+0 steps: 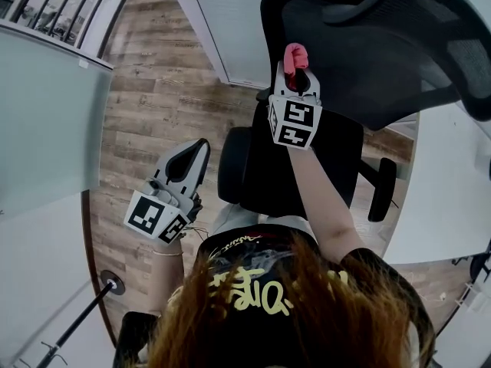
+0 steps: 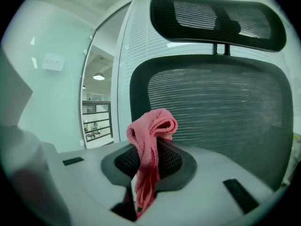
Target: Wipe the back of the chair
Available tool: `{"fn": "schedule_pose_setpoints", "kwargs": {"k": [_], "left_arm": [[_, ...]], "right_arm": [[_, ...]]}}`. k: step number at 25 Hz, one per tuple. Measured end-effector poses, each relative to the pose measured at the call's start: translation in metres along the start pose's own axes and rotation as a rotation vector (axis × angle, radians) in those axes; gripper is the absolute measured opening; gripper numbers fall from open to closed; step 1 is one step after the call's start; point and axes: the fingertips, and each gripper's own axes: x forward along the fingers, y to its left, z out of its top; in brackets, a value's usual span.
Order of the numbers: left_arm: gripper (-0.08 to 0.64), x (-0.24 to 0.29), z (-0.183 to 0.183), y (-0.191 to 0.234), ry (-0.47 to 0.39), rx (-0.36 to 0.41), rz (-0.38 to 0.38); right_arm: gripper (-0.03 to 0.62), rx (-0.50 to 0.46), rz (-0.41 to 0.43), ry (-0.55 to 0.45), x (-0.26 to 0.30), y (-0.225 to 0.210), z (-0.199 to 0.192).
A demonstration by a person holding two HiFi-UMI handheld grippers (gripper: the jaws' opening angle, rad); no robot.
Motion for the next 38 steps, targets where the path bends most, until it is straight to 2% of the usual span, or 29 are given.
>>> {"fn": "schedule_pose_setpoints", "kwargs": {"k": [8,14,22,29,38], "left_arm": [[-0.008,-0.006,0.0,0.007,-0.004,-0.004,0.022],[-0.007,-0.004,0.001,0.004,-0.006,0.005,0.022],[-0.007,0.005,0.008,-0.014,-0.02,0.02,0.007],[-0.008,0.029,0.022,-0.049,-0.037,0.042,-0.062],[-0.007,0.069,0.026,-0.113,-0.051,0.059,-0.164]], "right_arm": [[0.066,-0.032,0.076,0.012,0.007,0.03,-0.004],[0.067,-0.048,0.199,0.03,0.006,0.055,-0.01],[0.067,-0.026,0.31,-0.059,-0.032,0.065,0.019],[0.067,0.022,0.34,-0.135,-0.083,0.041,0.056],[0.066,0.004,0.29,-0.188,-0.152,-0.032,0.079]]}}
